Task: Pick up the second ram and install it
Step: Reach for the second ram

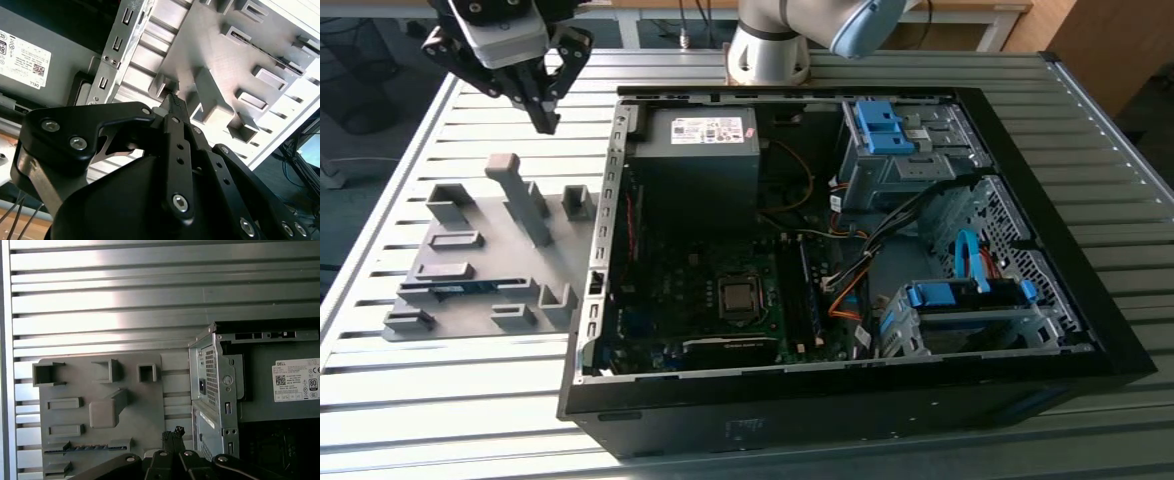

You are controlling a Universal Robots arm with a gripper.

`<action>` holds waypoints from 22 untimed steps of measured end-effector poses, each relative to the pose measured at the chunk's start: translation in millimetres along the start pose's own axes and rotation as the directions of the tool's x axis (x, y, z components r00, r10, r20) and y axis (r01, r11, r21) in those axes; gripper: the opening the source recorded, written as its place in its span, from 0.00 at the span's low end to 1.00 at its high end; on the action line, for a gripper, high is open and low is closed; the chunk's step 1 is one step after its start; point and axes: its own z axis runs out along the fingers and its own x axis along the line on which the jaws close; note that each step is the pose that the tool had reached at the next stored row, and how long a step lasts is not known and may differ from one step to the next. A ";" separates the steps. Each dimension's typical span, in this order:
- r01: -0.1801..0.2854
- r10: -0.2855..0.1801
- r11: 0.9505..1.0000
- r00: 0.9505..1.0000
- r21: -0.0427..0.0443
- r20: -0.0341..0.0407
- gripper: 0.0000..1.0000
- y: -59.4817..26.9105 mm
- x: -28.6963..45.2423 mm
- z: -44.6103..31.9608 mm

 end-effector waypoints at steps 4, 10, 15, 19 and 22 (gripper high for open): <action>0.000 0.000 1.000 1.000 0.000 0.000 0.11 -0.1 1.5 0.2; 0.000 0.000 1.000 1.000 0.000 0.000 0.11 -0.1 1.8 0.1; 0.049 -0.049 0.999 0.999 -0.001 -0.002 0.11 -0.2 2.0 0.1; 0.062 -0.062 0.998 0.998 -0.001 -0.003 0.11 -0.7 2.7 0.3; 0.062 -0.062 0.998 0.998 -0.001 -0.003 0.11 -0.8 4.1 0.2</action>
